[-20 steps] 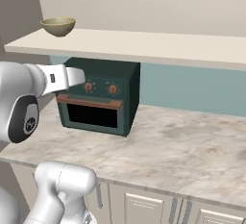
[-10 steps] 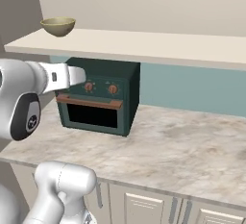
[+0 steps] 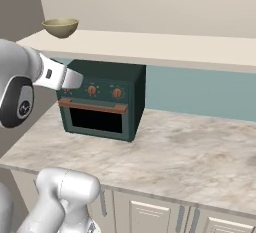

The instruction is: Take the smaller bowl and place it next to the appetizer plate on the dining counter , and place the larger bowl next to the plate with cooked food.

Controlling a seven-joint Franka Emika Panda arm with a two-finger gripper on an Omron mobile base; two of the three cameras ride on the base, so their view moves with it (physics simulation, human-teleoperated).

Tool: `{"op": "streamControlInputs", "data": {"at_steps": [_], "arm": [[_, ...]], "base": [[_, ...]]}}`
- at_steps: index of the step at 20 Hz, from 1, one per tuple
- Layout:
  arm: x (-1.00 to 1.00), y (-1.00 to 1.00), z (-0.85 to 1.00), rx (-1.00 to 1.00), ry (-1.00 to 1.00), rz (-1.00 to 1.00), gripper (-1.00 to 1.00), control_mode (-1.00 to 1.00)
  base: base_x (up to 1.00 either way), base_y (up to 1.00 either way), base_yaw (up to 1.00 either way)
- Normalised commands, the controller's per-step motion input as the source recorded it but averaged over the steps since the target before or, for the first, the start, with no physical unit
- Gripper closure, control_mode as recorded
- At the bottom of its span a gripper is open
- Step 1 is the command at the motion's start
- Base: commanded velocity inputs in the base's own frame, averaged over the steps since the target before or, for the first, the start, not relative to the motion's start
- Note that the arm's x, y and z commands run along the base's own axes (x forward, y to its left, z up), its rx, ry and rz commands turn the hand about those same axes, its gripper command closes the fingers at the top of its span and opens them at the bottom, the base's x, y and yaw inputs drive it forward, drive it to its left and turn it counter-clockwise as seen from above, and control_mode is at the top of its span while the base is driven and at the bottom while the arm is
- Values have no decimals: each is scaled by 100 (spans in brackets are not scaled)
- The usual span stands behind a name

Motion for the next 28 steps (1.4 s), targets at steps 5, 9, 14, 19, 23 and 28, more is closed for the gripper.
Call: {"op": "streamControlInputs", "data": {"at_steps": [5, 9, 14, 19, 23, 28], "arm": [[0, 31, 12, 35, 1, -13, -100, -100], [0, 0, 4, 45, 11, 2, -100, -100], [0, 5, 0, 26, 6, 12, -100, -100], [0, 36, 8, -1, -3, 11, -100, -100], [2, 38, 19, -8, -9, 8, -100, -100], [20, 15, 23, -7, -11, 1, -100, -100]], "base": [[0, 0, 0], [0, 0, 0], [0, 0, 0], [0, 0, 0], [0, 0, 0], [0, 0, 0]]}}
